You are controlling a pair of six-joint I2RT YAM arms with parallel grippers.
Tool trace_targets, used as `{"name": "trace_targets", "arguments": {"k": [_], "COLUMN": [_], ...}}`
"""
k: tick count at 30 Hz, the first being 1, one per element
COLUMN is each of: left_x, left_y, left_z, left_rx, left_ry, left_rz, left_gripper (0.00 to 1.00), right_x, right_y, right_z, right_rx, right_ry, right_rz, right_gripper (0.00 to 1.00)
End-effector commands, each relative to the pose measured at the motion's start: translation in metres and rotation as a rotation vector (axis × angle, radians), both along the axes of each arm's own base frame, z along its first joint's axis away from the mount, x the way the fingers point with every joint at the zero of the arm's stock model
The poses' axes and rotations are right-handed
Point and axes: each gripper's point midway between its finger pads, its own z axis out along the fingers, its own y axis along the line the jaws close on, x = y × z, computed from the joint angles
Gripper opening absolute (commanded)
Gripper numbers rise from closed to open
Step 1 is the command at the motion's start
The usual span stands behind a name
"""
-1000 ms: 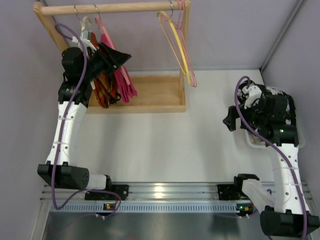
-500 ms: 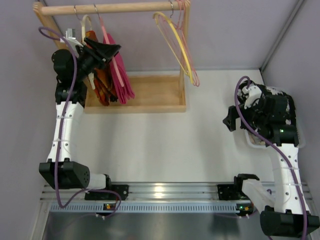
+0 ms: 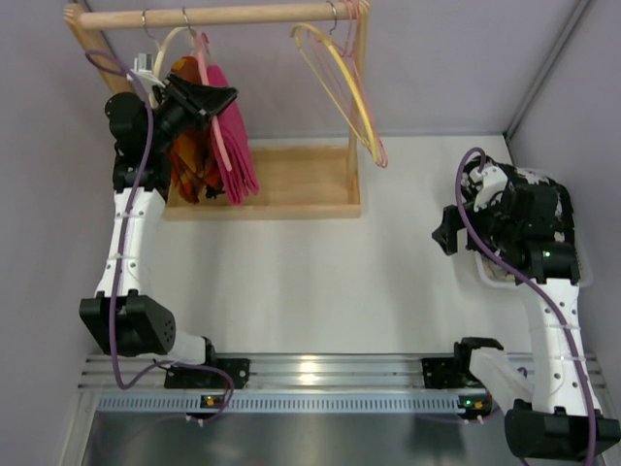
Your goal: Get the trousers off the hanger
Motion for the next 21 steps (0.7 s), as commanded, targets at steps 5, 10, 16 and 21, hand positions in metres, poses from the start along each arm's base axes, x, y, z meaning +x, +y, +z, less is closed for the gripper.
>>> {"name": "trace_targets", "arguments": {"k": [5,10,16,21], "left_x": [-0.009,-0.011,-0.027,-0.046], "left_y": [-0.006,-0.008,-0.010,-0.016], "left_z": [0.031,0.044,0.083,0.114], "left_rx": [-0.050,-0.050,-0.081,-0.114], "left_ry": [-0.106,-0.135,-0.221,-0.297], "left_rz": [-0.065,-0.080,-0.099,-0.141], "left_gripper": [0.14,0.00,0.00,0.00], "right_x": [0.001,0.001,0.003,0.005], "right_y": [0.005,0.006,0.008,0.010], "right_z": [0.004,0.004,0.007,0.012], "right_rx": [0.009,0.017,0.026,0.035], "right_ry": [-0.017,-0.019,-0.025,-0.035], "right_rz": [0.024,0.028,0.038,0.047], "right_gripper": [1.00,0.99,0.99,0.99]}}
